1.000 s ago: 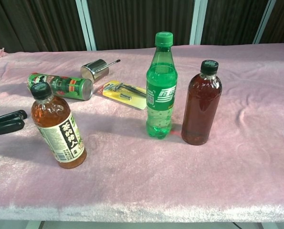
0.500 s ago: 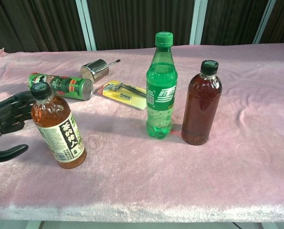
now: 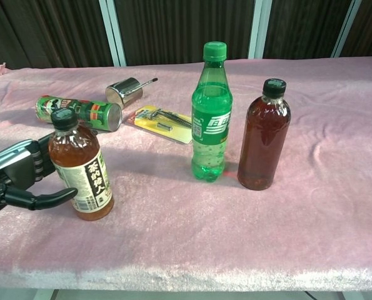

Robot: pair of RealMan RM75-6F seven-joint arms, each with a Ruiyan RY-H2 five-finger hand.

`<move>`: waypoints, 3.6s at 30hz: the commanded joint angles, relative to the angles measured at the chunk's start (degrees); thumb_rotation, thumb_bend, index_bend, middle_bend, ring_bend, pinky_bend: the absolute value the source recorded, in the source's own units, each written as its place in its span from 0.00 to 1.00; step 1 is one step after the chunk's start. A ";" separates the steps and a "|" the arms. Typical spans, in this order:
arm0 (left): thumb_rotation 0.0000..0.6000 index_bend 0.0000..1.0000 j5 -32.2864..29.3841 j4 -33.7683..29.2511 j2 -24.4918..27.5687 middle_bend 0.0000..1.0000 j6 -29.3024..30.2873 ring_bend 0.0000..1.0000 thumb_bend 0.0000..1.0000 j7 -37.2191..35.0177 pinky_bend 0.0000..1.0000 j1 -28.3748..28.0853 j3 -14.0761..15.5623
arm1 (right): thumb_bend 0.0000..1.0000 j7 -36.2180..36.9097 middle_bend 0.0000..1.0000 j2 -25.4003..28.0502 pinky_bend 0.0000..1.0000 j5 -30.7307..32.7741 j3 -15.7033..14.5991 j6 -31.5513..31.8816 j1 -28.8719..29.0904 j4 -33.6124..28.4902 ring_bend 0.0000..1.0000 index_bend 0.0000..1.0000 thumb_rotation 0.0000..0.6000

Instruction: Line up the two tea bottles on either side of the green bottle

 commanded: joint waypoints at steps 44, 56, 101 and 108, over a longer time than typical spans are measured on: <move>1.00 0.76 -9.81 7.11 -12.27 0.78 -2.96 0.61 0.56 12.39 0.59 -9.97 -13.92 | 0.17 3.03 0.00 1.20 0.12 -1.43 -0.36 -4.46 0.95 -0.72 0.00 0.00 1.00; 1.00 0.76 -10.44 11.78 -17.86 0.78 -5.57 0.60 0.56 12.70 0.58 -11.78 -12.55 | 0.18 2.90 0.00 1.32 0.12 -2.09 -0.72 -4.67 0.89 -0.82 0.00 0.00 1.00; 1.00 0.01 -11.53 12.06 -17.39 0.03 -6.76 0.00 0.34 9.12 0.00 -12.42 -11.67 | 0.17 1.36 0.00 2.02 0.12 -1.59 -0.84 -5.79 0.54 -2.03 0.00 0.00 1.00; 1.00 0.00 -6.66 11.57 -9.88 0.00 4.57 0.00 0.31 16.54 0.00 -6.37 -7.33 | 0.17 0.13 0.00 3.21 0.12 0.20 -0.08 -4.35 -0.77 -2.89 0.00 0.00 1.00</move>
